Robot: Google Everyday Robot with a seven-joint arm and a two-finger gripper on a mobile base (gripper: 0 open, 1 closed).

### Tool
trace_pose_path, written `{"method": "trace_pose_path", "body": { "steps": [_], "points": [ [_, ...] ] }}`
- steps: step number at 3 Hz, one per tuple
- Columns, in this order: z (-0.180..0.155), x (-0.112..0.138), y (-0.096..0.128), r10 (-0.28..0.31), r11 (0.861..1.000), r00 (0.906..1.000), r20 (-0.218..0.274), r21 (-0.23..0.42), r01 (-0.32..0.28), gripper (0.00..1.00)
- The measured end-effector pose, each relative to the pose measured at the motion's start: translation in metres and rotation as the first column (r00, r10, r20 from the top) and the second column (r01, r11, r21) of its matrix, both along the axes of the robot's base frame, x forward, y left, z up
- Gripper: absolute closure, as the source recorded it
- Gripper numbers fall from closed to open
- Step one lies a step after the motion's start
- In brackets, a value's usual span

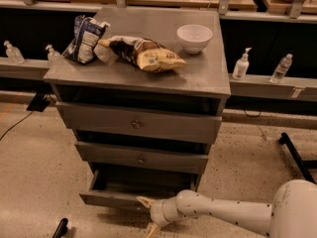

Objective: Open bottom drawer

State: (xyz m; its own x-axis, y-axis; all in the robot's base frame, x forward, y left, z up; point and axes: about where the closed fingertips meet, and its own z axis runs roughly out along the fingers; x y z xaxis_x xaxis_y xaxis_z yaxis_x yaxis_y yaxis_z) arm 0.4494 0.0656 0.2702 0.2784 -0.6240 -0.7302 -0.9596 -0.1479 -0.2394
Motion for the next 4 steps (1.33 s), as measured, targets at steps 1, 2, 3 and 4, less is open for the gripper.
{"method": "trace_pose_path", "body": {
  "steps": [1, 2, 3, 4],
  "points": [
    [0.012, 0.013, 0.008, -0.012, 0.999, 0.9999, -0.006, 0.031, 0.012, 0.16],
    [0.012, 0.049, 0.008, -0.075, 0.996, 0.9965, -0.037, 0.053, 0.077, 0.29],
    [0.006, 0.091, 0.002, -0.172, 0.982, 0.9825, -0.072, 0.065, 0.177, 0.52],
    [-0.009, 0.116, -0.008, -0.259, 0.963, 0.9593, -0.113, 0.041, 0.265, 0.75]
  ]
}}
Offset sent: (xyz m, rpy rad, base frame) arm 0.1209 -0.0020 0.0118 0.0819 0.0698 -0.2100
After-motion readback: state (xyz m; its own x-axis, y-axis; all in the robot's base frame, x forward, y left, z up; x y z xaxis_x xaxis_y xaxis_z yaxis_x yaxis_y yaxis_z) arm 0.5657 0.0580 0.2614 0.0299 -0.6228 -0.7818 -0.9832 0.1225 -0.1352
